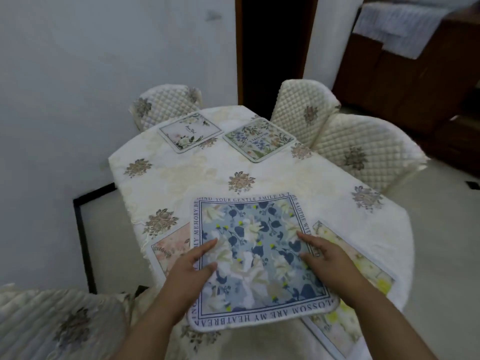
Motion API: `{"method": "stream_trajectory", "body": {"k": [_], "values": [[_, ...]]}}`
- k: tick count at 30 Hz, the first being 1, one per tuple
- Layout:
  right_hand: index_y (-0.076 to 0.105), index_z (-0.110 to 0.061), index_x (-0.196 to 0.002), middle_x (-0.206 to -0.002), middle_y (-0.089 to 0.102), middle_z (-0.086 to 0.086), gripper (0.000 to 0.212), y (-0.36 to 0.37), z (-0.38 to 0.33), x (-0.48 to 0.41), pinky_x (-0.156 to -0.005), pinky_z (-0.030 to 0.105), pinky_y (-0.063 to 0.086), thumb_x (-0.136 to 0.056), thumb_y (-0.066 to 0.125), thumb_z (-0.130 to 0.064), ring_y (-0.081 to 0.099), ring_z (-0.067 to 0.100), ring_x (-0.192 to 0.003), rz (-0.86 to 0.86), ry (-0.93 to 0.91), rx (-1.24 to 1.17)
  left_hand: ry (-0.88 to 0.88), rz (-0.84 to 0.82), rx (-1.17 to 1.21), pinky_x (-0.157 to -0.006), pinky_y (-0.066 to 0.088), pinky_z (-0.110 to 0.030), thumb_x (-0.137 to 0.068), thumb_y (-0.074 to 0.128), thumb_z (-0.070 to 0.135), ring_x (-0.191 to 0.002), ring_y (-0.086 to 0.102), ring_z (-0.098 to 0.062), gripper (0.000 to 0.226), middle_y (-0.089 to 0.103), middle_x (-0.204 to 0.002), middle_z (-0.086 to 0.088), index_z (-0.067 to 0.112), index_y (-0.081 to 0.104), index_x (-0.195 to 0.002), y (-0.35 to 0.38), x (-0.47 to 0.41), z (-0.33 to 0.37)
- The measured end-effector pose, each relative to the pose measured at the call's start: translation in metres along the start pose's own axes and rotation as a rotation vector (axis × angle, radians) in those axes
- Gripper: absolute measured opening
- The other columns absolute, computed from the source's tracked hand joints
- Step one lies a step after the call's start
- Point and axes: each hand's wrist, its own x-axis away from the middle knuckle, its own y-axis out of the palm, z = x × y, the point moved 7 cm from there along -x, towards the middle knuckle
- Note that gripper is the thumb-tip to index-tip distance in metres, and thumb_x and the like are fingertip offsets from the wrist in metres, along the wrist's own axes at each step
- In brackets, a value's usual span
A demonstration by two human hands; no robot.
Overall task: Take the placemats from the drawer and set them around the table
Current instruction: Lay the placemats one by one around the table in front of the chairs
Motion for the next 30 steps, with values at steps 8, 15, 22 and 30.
{"method": "stream_trajectory", "body": {"k": [8,15,22,30], "values": [[0.053,-0.042,-0.134,-0.141,0.047,-0.014,0.043,-0.024,0.01,0.099,-0.102,0.025,0.041,-0.093,0.062,-0.031,0.045,0.011,-0.13,0.247,0.07,-0.027,0.127,-0.186,-0.099,-0.113,0.037,-0.041,-0.093,0.066,0.025,-0.135,0.044,-0.013,0.042,0.048,-0.146,0.013,0.046,0.059,-0.129,0.013,0.02,0.029],[0.053,-0.039,-0.134,-0.134,0.049,-0.009,0.044,-0.039,0.06,0.217,-0.095,0.022,0.043,-0.093,0.062,-0.026,0.048,0.009,-0.122,0.524,0.25,-0.074,0.316,-0.461,-0.212,-0.107,0.038,-0.03,-0.093,0.067,0.025,-0.125,0.048,-0.006,0.041,0.052,-0.133,0.02,0.043,0.06,-0.13,0.085,0.05,0.062],[0.061,-0.044,-0.123,-0.127,0.049,-0.013,0.034,-0.08,0.127,0.398,-0.065,0.007,0.047,-0.092,0.064,-0.03,0.057,0.001,-0.095,0.843,0.45,-0.178,0.481,-0.778,-0.255,-0.107,0.045,-0.034,-0.09,0.07,0.029,-0.12,0.052,-0.003,0.037,0.055,-0.124,0.028,0.047,0.065,-0.122,0.217,0.141,0.097],[0.06,-0.045,-0.122,-0.125,0.051,-0.013,0.034,-0.108,0.231,0.552,-0.091,0.029,0.051,-0.092,0.063,-0.03,0.051,0.007,-0.108,1.068,0.537,-0.258,0.625,-0.973,-0.333,-0.103,0.048,-0.029,-0.09,0.07,0.029,-0.118,0.055,0.002,0.037,0.056,-0.119,0.033,0.043,0.066,-0.123,0.369,0.268,0.12]]}}
